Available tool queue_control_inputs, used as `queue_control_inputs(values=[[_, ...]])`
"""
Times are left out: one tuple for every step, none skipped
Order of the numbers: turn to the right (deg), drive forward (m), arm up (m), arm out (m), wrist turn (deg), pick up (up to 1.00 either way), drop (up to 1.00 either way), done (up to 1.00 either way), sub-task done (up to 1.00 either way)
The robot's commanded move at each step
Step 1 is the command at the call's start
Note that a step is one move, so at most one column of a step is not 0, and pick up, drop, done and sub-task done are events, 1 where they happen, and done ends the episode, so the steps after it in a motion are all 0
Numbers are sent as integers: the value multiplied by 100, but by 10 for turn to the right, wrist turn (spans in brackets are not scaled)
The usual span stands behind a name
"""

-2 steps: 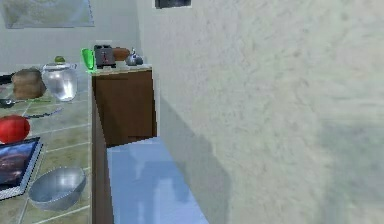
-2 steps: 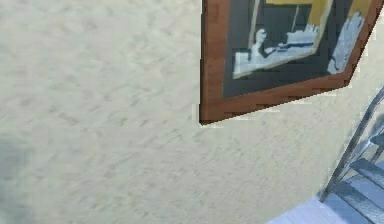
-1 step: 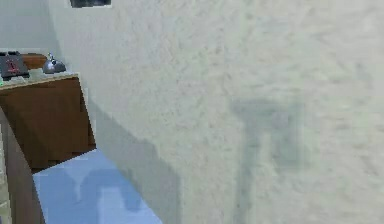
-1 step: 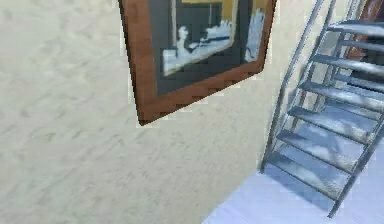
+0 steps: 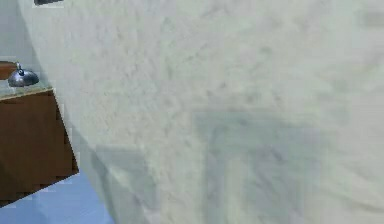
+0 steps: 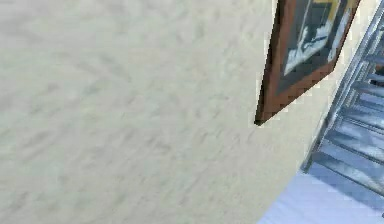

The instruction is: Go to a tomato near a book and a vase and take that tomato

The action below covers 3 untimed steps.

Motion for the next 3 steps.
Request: queue_control_inputs(values=[[-450,0,0,0,0,0,0,0,0],[-150,0,0,0,0,0,0,0,0],[0,35,0,0,0,0,0,0,0]])
